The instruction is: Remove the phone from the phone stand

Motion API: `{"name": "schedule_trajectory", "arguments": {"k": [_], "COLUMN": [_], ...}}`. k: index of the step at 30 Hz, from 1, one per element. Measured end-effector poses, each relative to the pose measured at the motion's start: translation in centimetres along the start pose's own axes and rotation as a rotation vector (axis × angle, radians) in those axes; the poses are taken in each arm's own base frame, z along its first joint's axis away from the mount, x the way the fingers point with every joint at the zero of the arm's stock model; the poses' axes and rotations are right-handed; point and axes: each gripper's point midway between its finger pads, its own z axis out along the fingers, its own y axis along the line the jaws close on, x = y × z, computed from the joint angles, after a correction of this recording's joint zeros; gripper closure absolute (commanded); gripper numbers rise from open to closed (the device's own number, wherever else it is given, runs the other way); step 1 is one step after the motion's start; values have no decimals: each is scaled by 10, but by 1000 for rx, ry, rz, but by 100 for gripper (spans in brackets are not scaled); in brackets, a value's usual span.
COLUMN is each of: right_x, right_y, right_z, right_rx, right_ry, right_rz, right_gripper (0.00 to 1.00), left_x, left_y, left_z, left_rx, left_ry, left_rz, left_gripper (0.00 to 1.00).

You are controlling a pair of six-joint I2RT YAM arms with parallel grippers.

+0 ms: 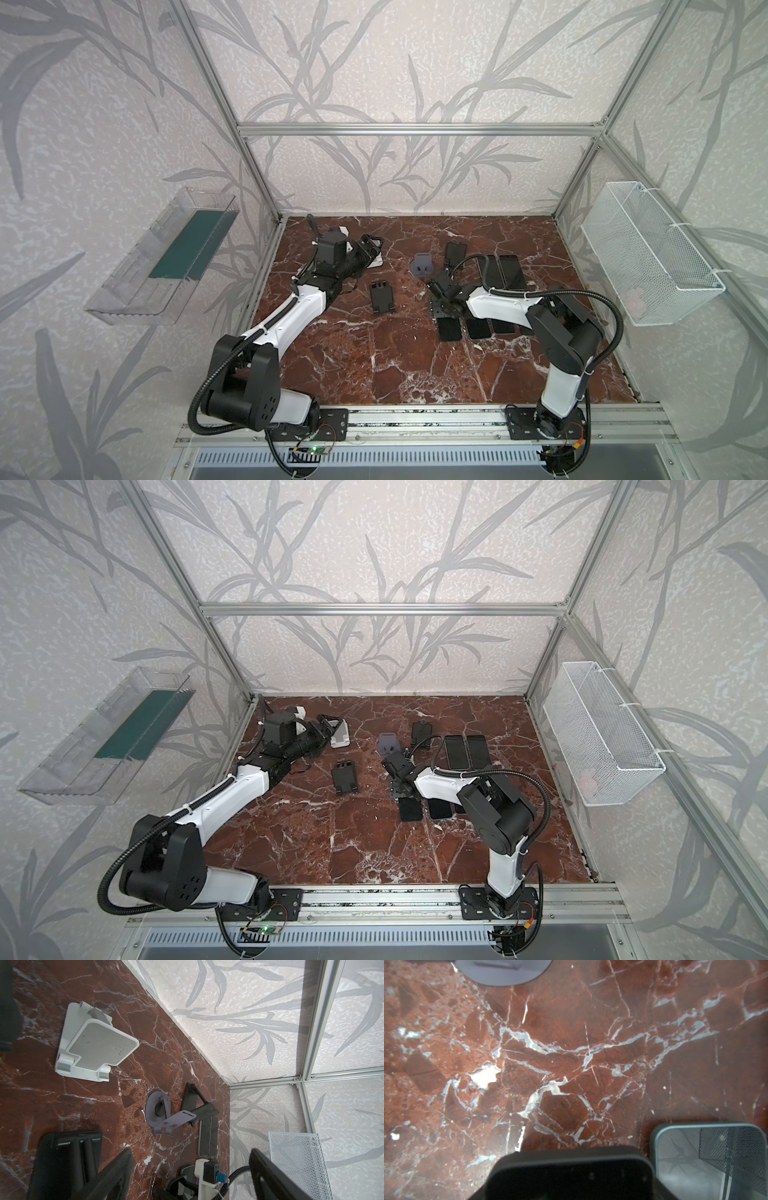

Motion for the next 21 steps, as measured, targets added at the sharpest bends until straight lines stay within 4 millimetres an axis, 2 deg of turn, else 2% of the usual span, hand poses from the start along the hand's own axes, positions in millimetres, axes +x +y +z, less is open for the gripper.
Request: {"name": "schedule_trajectory", "arguments": {"k": [21], "right_x": [0], "right_y": [-1], "right_z": [1], "right_rx": [8], "right_ry": [-5], "right_rz": [7], "right_gripper": [24], "left_x": [0], "left_y": [0], "left_z": [0], "left_rx": [-1], "left_ry": [1], "left_rz": [0], "left_gripper": [12]}}
